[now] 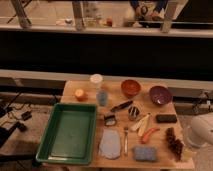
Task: Place grapes in paper cup
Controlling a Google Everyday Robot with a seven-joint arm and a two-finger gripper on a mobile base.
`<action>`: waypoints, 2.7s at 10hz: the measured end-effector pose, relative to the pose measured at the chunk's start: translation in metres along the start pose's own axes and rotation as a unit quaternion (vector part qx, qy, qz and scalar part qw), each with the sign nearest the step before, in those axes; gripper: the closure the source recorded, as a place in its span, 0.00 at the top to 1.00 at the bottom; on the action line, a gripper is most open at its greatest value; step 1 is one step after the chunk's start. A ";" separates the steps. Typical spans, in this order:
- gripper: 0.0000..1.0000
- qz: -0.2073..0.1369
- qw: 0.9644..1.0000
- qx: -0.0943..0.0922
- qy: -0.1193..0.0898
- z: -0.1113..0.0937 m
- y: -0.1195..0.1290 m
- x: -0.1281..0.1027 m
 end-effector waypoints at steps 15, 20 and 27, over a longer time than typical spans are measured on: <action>0.59 -0.028 0.998 -0.041 -0.024 0.021 0.023 -0.028; 0.29 -0.034 0.998 -0.042 -0.019 0.026 0.027 -0.028; 0.10 -0.042 0.998 -0.025 -0.036 0.002 0.028 -0.037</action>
